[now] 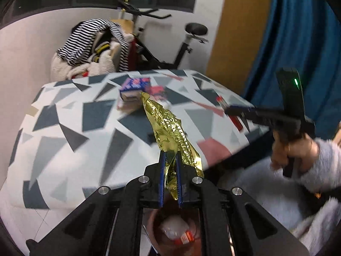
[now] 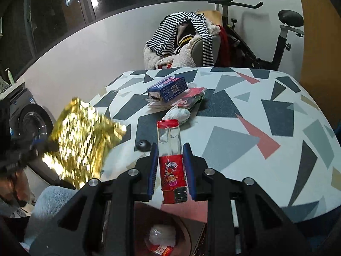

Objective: Collect trash
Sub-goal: 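Lower the gold foil into the brown bin with the left tool while the right tool drops the tube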

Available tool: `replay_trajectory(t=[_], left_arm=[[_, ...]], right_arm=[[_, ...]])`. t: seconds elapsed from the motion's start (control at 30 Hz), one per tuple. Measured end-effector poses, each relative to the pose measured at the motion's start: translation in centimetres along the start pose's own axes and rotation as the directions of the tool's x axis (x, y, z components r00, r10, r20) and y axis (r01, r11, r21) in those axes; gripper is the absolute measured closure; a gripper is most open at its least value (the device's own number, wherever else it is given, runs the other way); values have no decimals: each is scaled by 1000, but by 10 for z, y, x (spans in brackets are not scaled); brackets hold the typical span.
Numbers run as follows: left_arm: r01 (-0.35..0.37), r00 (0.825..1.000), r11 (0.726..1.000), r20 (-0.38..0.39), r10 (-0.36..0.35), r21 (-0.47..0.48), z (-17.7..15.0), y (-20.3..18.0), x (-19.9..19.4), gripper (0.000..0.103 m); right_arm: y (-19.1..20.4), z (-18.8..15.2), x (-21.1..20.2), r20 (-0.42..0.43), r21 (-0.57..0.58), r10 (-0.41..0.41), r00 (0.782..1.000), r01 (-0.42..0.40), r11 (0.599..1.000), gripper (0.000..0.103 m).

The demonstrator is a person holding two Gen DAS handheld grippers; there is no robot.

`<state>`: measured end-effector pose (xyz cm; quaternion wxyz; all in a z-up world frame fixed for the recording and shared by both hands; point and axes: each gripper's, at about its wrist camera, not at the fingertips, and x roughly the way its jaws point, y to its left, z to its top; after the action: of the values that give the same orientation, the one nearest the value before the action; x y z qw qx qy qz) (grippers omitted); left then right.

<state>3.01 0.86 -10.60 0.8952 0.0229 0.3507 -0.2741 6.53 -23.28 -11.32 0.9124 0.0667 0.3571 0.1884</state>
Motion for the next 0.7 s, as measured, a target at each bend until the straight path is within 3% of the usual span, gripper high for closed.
replay_trajectory(t=[0.17,0.33,0.47,0.7], left_arm=[[72,997,996,-27,-71,44,-31,-17,-2,94],[174,984,975,-68,-166,139,-56,-35,-5,94],[180,980,968,-120,-160,174,-69,-42,6,94],[176,968,973,-208,-143,152,-87,-33,41,94]], right_arm=[[-1,-14,-9,-4,15,-2,1000,2,1000,76],[0,-24,-13,-12,23,-5,1000,5,1000,76],[0,-28,-14,-16,30,-3,1000,4,1000,76],[2,-33,-11,-32,26,-1,999,2,1000,76]])
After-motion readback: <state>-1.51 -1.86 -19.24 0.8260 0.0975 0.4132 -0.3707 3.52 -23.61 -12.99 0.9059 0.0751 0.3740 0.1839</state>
